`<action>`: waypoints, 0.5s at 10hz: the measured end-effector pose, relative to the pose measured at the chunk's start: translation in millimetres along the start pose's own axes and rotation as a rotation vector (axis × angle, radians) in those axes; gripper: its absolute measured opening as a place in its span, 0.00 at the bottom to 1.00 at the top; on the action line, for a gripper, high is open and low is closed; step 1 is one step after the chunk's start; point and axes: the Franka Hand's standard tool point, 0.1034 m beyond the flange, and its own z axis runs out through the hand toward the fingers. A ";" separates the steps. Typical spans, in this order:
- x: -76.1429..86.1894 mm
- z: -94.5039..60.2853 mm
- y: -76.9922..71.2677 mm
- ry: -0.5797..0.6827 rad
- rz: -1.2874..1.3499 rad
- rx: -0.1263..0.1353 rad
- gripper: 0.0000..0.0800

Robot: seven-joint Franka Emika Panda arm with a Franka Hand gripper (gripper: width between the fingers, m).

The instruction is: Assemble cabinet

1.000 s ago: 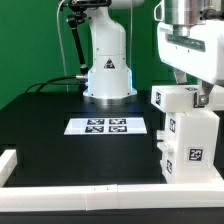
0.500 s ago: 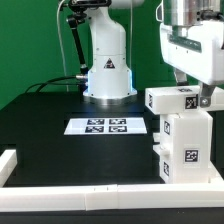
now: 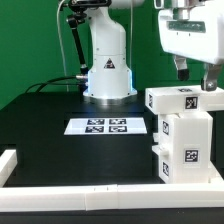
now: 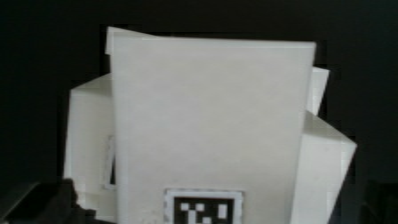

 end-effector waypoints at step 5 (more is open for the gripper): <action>-0.9 -1.0 -8.1 0.007 -0.410 0.005 1.00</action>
Offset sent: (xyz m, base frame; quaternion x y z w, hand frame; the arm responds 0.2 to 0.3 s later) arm 0.0143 0.0003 0.0059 -0.0025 0.0201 -0.2944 0.9555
